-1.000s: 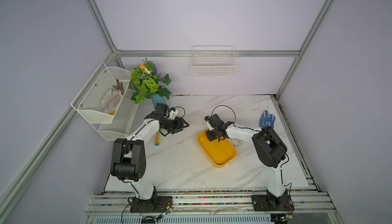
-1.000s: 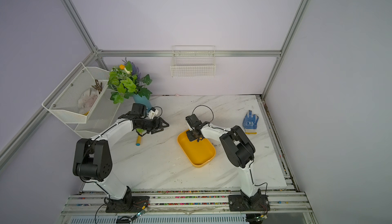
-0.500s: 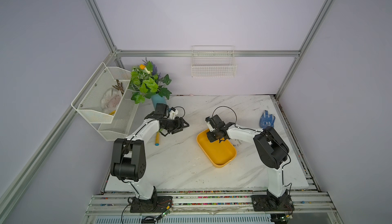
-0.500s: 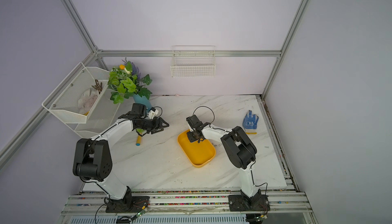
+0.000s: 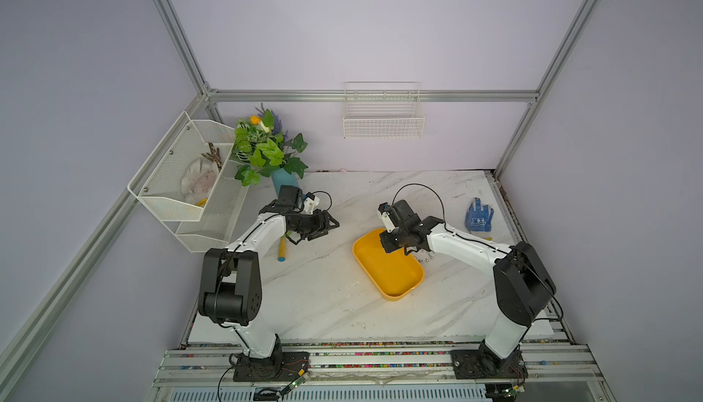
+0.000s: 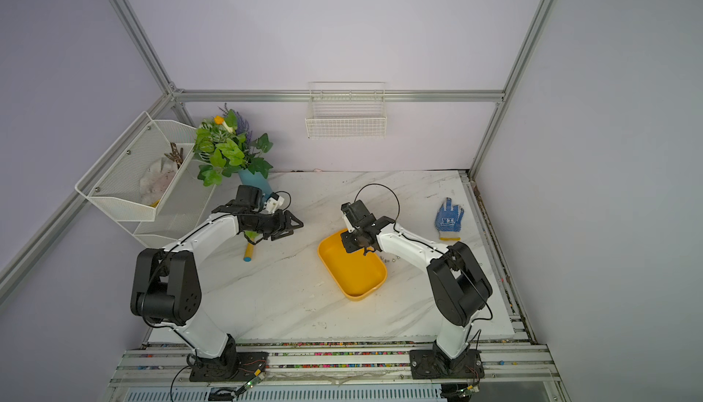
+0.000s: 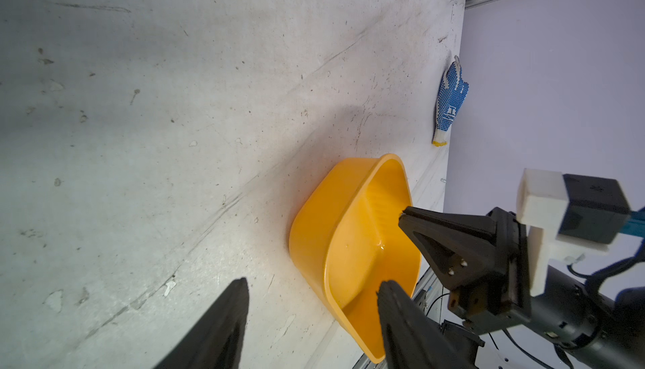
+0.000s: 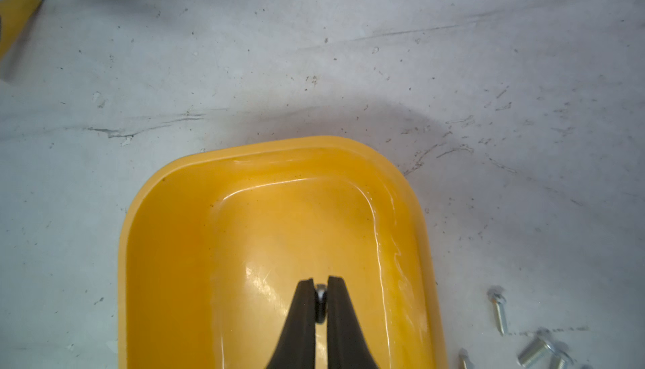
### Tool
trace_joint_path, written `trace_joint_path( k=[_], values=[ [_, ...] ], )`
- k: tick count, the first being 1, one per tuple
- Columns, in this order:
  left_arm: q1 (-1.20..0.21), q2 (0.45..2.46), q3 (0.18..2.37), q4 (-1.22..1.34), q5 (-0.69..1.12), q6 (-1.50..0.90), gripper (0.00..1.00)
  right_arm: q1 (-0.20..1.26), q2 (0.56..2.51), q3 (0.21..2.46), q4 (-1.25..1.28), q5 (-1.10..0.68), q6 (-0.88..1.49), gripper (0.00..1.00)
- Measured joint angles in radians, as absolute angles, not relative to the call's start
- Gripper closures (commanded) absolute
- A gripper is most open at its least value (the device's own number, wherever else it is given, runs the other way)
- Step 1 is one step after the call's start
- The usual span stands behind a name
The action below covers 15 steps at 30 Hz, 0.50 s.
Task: Take out the screws from the storage box
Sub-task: Place the screw at the center of the board.
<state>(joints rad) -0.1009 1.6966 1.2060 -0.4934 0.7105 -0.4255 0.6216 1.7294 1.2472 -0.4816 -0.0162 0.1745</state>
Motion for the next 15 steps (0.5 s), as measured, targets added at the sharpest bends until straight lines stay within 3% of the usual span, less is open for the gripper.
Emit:
trace_joint_path(
  k=[9, 15],
  values=[
    [-0.101, 1.698, 1.206, -0.489, 0.719, -0.429, 0.36, 0.473, 1.542, 1.123, -0.528, 0.002, 0.213, 1.00],
    [-0.101, 1.704, 1.206, -0.481, 0.726, -0.436, 0.36, 0.407, 1.554, 1.096, -0.541, 0.027, 0.212, 1.00]
  ],
)
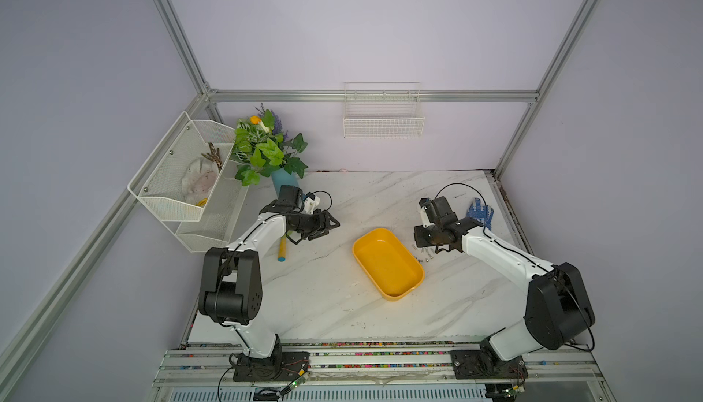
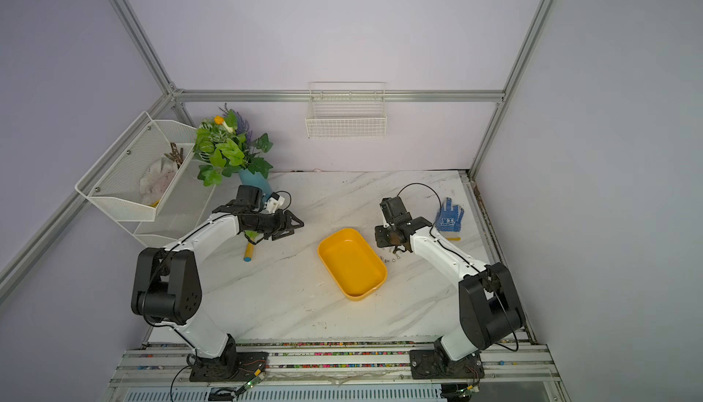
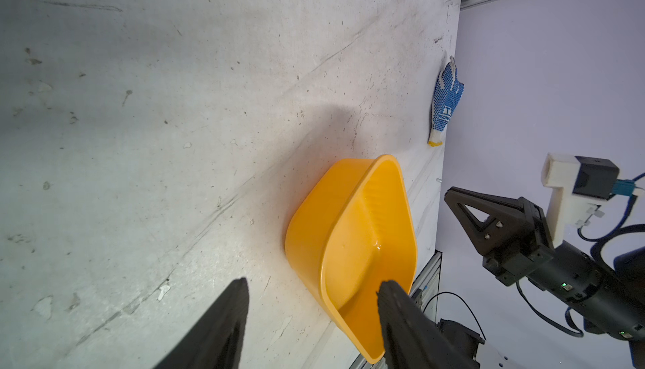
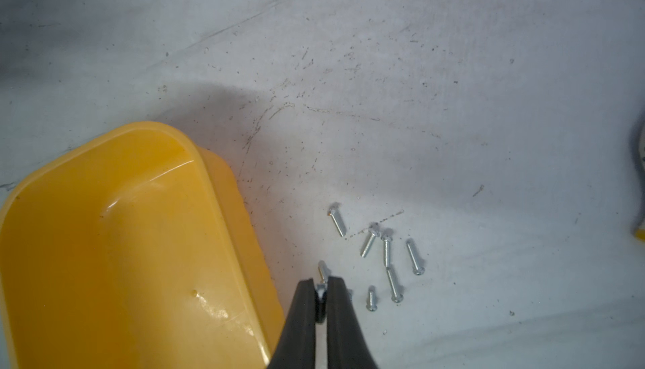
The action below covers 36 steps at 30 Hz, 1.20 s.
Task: Take out the screws from the storage box
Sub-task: Place the screw at the center of the board.
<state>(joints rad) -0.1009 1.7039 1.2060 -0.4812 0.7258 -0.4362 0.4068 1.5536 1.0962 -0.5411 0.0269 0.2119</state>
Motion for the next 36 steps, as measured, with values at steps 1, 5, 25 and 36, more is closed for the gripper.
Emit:
trace_joint_path(
  k=[1, 5, 25, 36],
  values=[
    [-0.101, 1.705, 1.206, -0.480, 0.727, -0.437, 0.36, 0.402, 1.573, 1.096, -0.538, 0.030, 0.212, 1.00],
    [-0.101, 1.711, 1.206, -0.479, 0.730, -0.436, 0.36, 0.384, 1.681, 1.100, -0.522, 0.038, 0.204, 1.00],
    [-0.098, 1.714, 1.206, -0.520, 0.698, -0.422, 0.35, 0.360, 1.904, 1.212, -0.467, 0.057, 0.140, 0.80],
    [-0.076, 1.710, 1.206, -0.527, 0.652, -0.412, 0.01, 0.360, 1.893, 1.208, -0.464, 0.059, 0.149, 0.55]
  ],
)
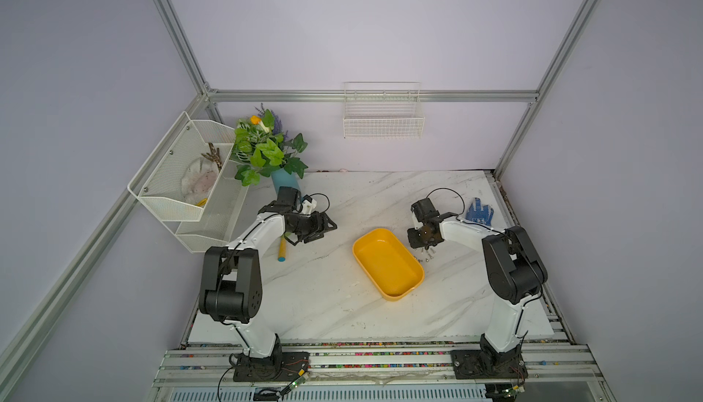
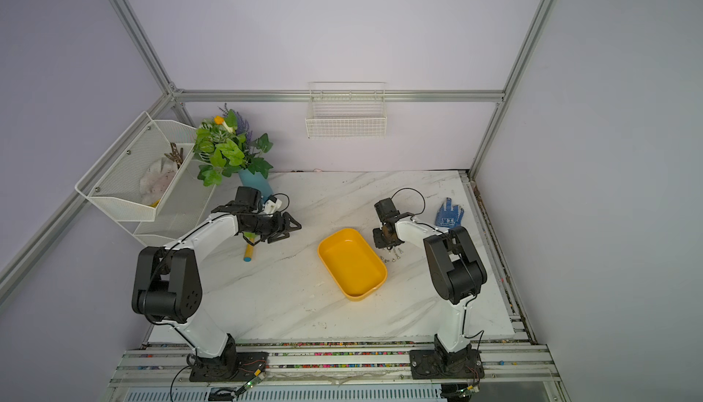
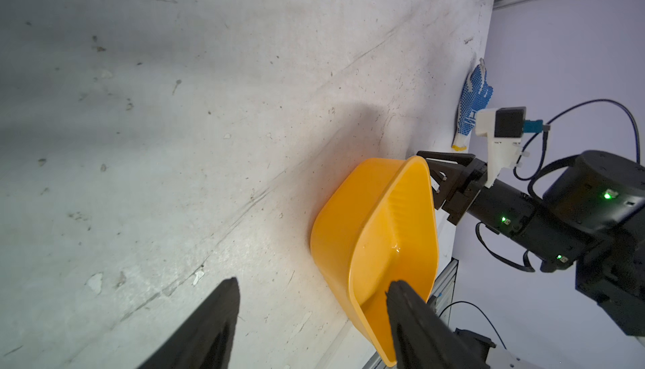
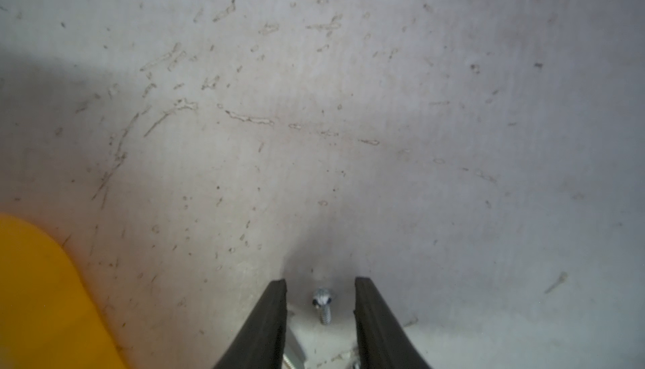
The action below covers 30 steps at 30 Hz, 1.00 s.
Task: Take out the screws from the storage box
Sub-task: Place the screw at the center of the board, then reset both arms
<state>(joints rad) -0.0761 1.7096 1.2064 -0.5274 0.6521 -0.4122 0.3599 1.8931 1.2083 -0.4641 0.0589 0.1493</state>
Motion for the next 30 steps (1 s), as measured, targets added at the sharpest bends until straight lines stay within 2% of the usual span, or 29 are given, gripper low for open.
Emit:
trace_joint_path(
  k=[1, 2, 3, 4, 10, 15, 20, 24, 30],
  values=[
    [-0.069, 1.701, 1.206, -0.521, 0.635, -0.410, 0.00, 0.360, 1.885, 1.209, -0.464, 0.060, 0.151, 0.52],
    [-0.058, 1.684, 1.206, -0.515, 0.614, -0.411, 0.00, 0.360, 1.870, 1.209, -0.464, 0.063, 0.152, 0.42],
    [-0.044, 1.660, 1.206, -0.509, 0.590, -0.406, 0.00, 0.360, 1.851, 1.209, -0.463, 0.067, 0.151, 0.04],
    [-0.027, 1.631, 1.206, -0.504, 0.570, -0.398, 0.00, 0.360, 1.828, 1.209, -0.460, 0.074, 0.155, 0.00],
    [0.082, 1.460, 1.197, -0.440, 0.372, -0.253, 0.00, 0.349, 1.559, 1.156, -0.316, 0.136, 0.147, 0.00],
    [0.167, 1.324, 0.938, -0.168, 0.257, -0.113, 0.00, 0.288, 1.351, 0.941, -0.044, 0.228, 0.127, 0.00],
    [0.221, 1.377, 0.669, 0.113, 0.260, -0.104, 0.00, 0.196, 1.303, 0.562, 0.314, 0.245, 0.078, 0.00],
    [0.220, 1.431, 0.618, 0.271, 0.245, -0.120, 0.00, 0.130, 1.316, 0.337, 0.529, 0.218, 0.060, 0.01],
    [0.229, 1.509, 0.539, 0.542, 0.252, -0.137, 0.00, 0.080, 1.364, 0.274, 0.836, 0.160, 0.027, 0.01]
  ],
)
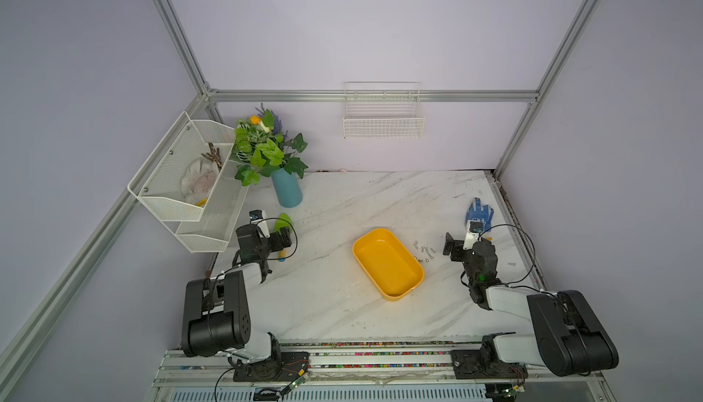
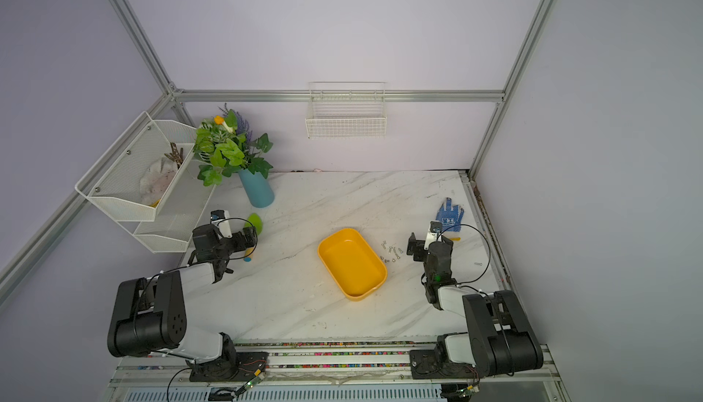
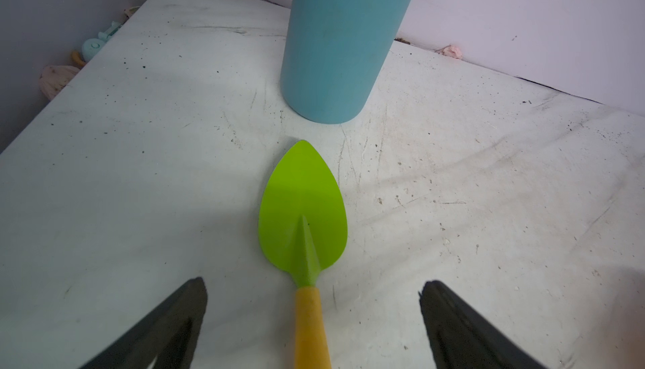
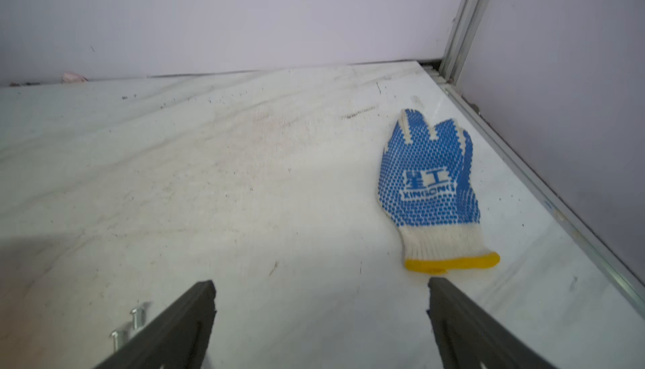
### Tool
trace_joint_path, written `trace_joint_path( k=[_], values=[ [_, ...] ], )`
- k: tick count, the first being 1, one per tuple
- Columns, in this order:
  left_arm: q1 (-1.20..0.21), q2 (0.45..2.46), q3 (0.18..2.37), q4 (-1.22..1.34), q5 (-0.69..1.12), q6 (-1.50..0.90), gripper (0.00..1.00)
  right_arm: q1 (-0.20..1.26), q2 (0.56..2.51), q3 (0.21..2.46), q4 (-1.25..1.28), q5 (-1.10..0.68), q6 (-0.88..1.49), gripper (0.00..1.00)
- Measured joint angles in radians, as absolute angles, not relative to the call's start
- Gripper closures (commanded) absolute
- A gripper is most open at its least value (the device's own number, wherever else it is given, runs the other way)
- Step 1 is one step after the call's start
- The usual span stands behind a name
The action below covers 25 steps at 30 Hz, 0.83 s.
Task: Take out the screws from the storage box
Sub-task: Reset both arms
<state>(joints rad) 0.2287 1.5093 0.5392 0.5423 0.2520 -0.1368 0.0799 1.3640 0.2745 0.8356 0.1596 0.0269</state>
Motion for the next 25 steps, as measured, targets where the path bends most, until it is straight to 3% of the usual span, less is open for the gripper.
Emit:
trace_joint_path(
  k=[5, 10, 25],
  values=[
    [0.171, 1.509, 0.475, 0.704, 0.226, -0.089, 0.00, 0.068, 1.539, 0.230, 1.142, 0.129, 0.017, 0.01],
    [0.077, 1.532, 0.450, 0.786, 0.144, -0.038, 0.00, 0.068, 1.549, 0.268, 1.089, 0.134, 0.018, 0.00],
    [0.065, 1.553, 0.424, 0.883, 0.033, -0.014, 0.00, 0.068, 1.564, 0.304, 1.130, 0.141, 0.017, 0.00]
  ],
)
